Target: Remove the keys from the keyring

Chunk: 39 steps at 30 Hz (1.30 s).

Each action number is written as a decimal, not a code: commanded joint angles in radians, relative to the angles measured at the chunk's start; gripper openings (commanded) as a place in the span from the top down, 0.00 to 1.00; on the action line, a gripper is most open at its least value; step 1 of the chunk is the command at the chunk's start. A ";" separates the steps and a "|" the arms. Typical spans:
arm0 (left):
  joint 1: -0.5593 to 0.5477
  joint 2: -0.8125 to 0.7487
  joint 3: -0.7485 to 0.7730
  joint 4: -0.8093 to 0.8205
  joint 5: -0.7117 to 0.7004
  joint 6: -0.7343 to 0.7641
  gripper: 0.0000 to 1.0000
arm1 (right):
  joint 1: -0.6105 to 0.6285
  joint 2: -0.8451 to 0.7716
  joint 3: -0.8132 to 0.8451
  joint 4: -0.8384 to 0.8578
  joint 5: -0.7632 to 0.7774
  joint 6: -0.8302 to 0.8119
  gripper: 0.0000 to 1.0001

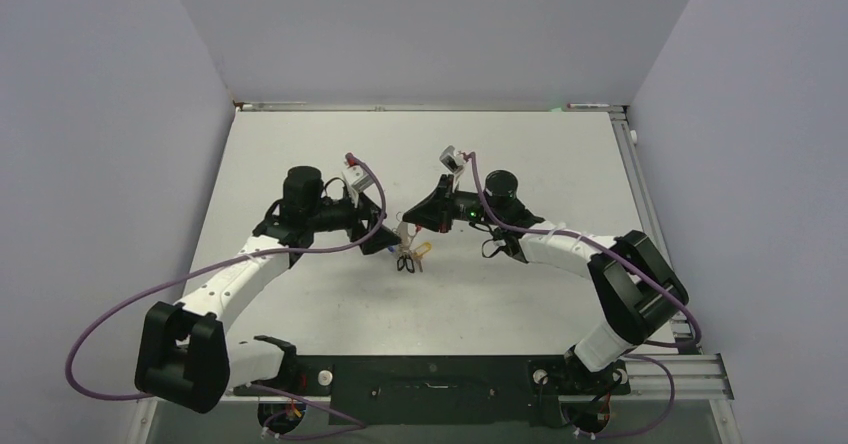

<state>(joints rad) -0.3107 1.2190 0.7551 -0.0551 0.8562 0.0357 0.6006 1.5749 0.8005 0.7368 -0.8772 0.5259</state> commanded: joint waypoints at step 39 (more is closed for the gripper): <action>0.082 0.018 -0.057 0.716 0.241 -0.684 1.00 | -0.115 -0.037 0.034 -0.124 -0.090 -0.205 0.05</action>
<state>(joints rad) -0.2329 1.2827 0.7246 0.3431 0.9726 -0.4088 0.4858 1.5379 0.8364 0.5694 -0.9207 0.3626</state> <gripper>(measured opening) 0.015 0.947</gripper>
